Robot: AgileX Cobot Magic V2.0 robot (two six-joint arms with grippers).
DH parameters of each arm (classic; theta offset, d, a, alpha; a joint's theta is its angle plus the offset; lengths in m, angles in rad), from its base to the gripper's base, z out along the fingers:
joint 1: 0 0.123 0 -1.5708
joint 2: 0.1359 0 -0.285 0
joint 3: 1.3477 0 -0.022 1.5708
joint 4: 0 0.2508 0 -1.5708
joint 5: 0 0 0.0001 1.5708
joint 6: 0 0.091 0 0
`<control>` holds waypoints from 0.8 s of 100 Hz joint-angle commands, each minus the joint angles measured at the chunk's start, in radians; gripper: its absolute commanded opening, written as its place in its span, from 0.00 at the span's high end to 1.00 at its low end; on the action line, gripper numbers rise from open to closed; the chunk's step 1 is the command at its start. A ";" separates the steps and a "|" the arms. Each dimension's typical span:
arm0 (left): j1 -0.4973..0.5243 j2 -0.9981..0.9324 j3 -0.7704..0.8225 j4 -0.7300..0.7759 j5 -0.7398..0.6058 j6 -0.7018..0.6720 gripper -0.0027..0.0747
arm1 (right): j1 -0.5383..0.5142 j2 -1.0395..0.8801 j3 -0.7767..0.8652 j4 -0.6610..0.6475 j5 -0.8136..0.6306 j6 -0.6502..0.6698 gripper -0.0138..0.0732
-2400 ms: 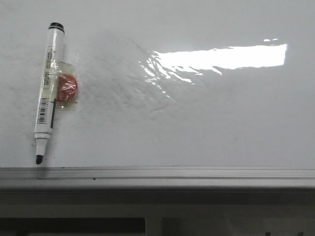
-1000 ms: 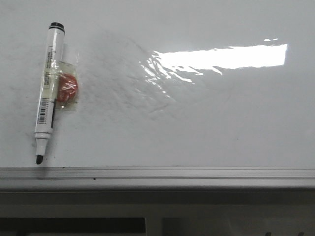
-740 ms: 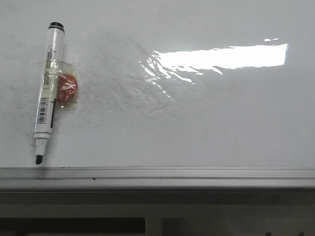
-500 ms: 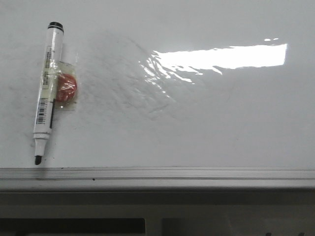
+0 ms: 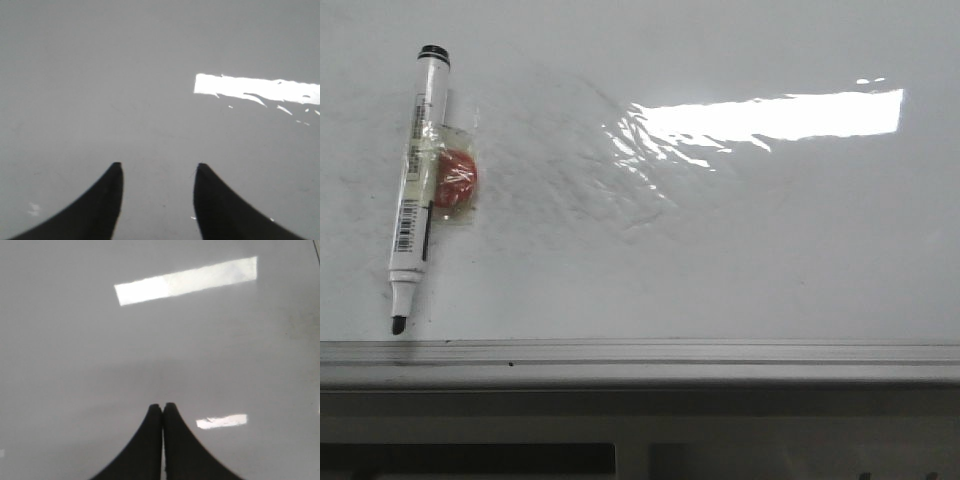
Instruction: Write number 8 on whiteboard
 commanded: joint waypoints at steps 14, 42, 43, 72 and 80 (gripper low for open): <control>-0.123 0.131 -0.033 0.050 -0.272 -0.002 0.37 | 0.000 0.020 -0.035 0.000 -0.072 0.002 0.92; -0.496 0.346 -0.033 0.093 -0.331 -0.090 0.37 | 0.000 0.020 -0.035 0.000 -0.050 0.002 0.92; -0.506 0.346 -0.033 0.093 -0.331 -0.090 0.37 | 0.000 0.020 -0.035 0.000 -0.050 0.002 0.92; -0.806 0.532 -0.035 0.062 -0.384 -0.090 0.37 | 0.000 0.020 -0.035 0.000 -0.046 0.002 0.92; -0.834 0.580 -0.035 0.029 -0.443 -0.090 0.37 | 0.000 0.020 -0.035 0.000 -0.048 0.002 0.92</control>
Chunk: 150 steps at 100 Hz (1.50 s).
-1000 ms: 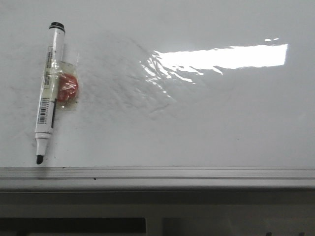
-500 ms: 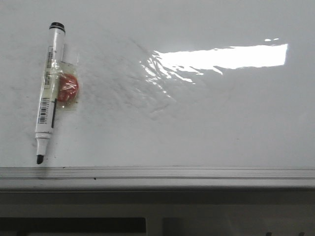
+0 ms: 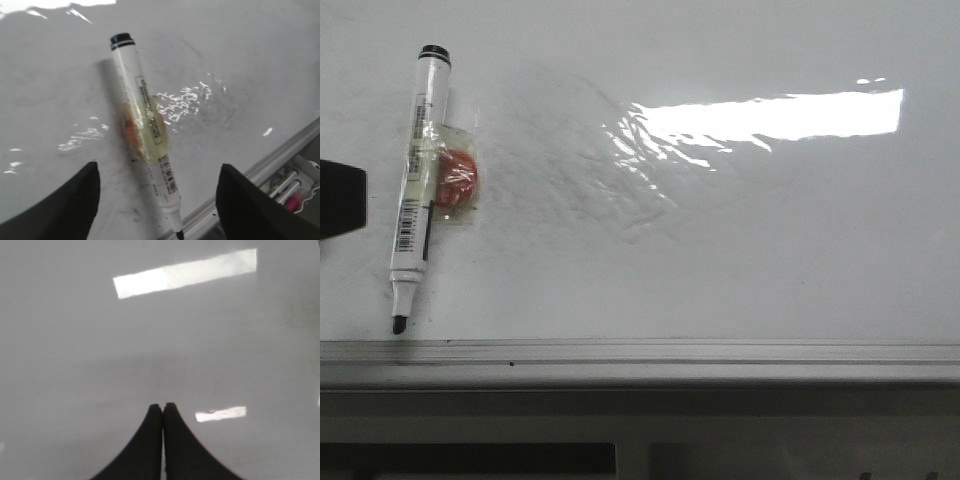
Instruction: Write number 8 on whiteboard
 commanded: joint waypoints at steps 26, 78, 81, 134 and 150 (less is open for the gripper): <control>-0.035 0.184 -0.035 -0.049 -0.252 -0.012 0.44 | 0.000 0.020 -0.035 0.000 -0.075 0.002 0.92; -0.033 0.280 -0.035 -0.062 -0.299 -0.005 0.99 | 0.354 0.073 -0.037 0.024 -0.054 -0.011 0.92; -0.033 0.280 -0.035 -0.060 -0.301 -0.005 0.99 | 0.398 0.087 -0.039 0.024 -0.060 -0.019 0.92; -0.033 0.278 -0.123 0.503 -0.309 -0.004 0.99 | 1.017 0.648 -0.376 0.022 -0.055 -0.225 0.79; -0.033 0.278 -0.127 0.674 -0.309 -0.004 0.99 | 1.057 0.807 -0.484 0.021 -0.052 -0.225 0.45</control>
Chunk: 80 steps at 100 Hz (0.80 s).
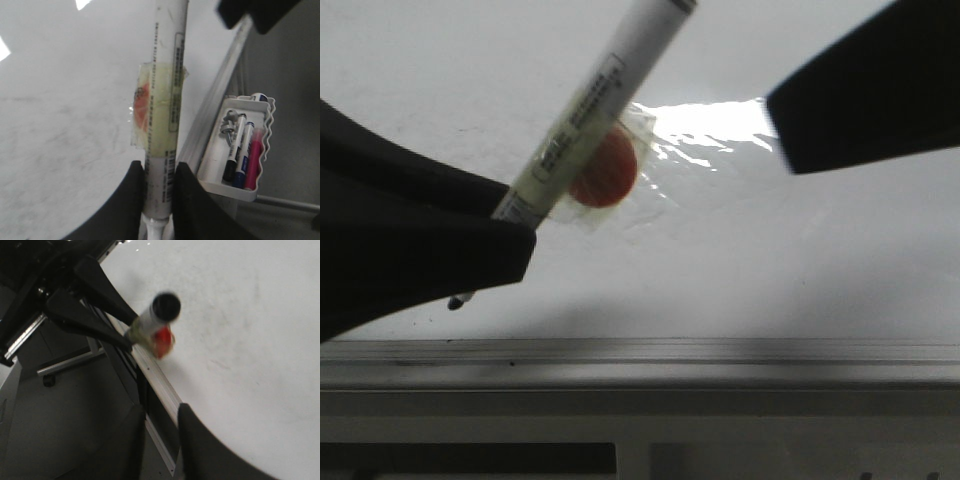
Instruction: Write number 8 on whiteboard
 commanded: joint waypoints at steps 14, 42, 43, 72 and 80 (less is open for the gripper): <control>-0.006 -0.009 -0.030 0.059 -0.067 -0.004 0.99 | 0.008 0.142 -0.135 0.009 -0.072 -0.016 0.42; -0.006 -0.009 -0.030 0.059 -0.067 -0.004 0.99 | 0.008 0.167 -0.153 0.057 -0.081 -0.016 0.61; -0.006 -0.009 -0.030 0.059 -0.066 -0.004 0.99 | 0.008 0.167 -0.153 0.057 -0.081 -0.016 0.63; -0.006 -0.009 -0.030 0.054 -0.052 -0.004 0.99 | 0.008 0.167 -0.153 0.105 -0.104 -0.016 0.89; -0.006 -0.009 -0.030 0.053 -0.052 -0.004 0.97 | 0.008 0.167 -0.153 0.105 -0.109 -0.016 0.92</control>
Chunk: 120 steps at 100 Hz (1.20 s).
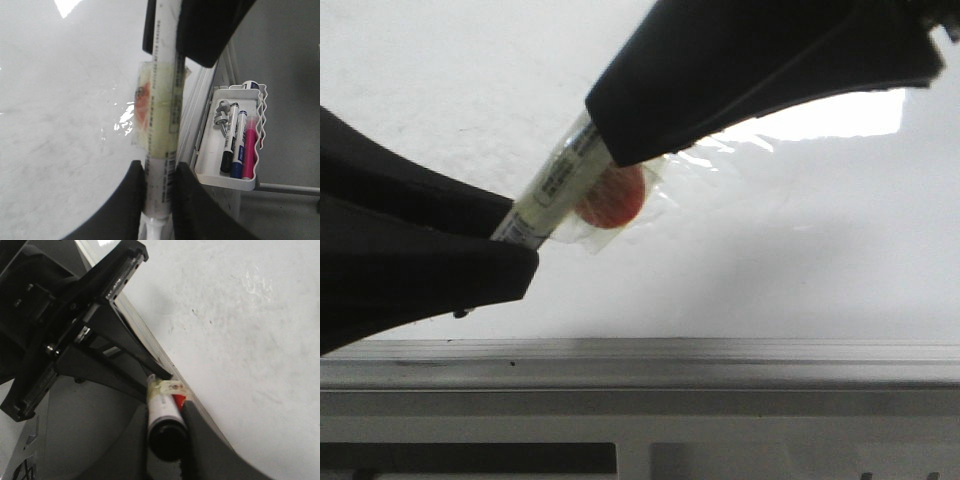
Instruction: Write number 8 on whiteboard
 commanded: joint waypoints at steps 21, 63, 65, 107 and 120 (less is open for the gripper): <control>-0.006 -0.010 -0.025 -0.041 -0.037 -0.010 0.66 | -0.008 -0.008 -0.035 -0.023 -0.096 -0.011 0.92; 0.022 -0.391 -0.025 -0.388 0.169 -0.007 0.60 | -0.093 -0.008 -0.232 -0.031 0.081 -0.011 0.91; 0.030 -0.408 -0.025 -0.398 0.181 -0.007 0.60 | -0.105 -0.008 -0.247 -0.031 0.094 -0.011 0.91; 0.072 -0.466 -0.025 -0.404 0.207 -0.007 0.60 | -0.278 0.108 -0.358 -0.031 0.178 0.000 0.91; 0.072 -0.466 -0.025 -0.404 0.207 -0.007 0.60 | -0.278 0.144 -0.358 -0.031 0.213 0.015 0.91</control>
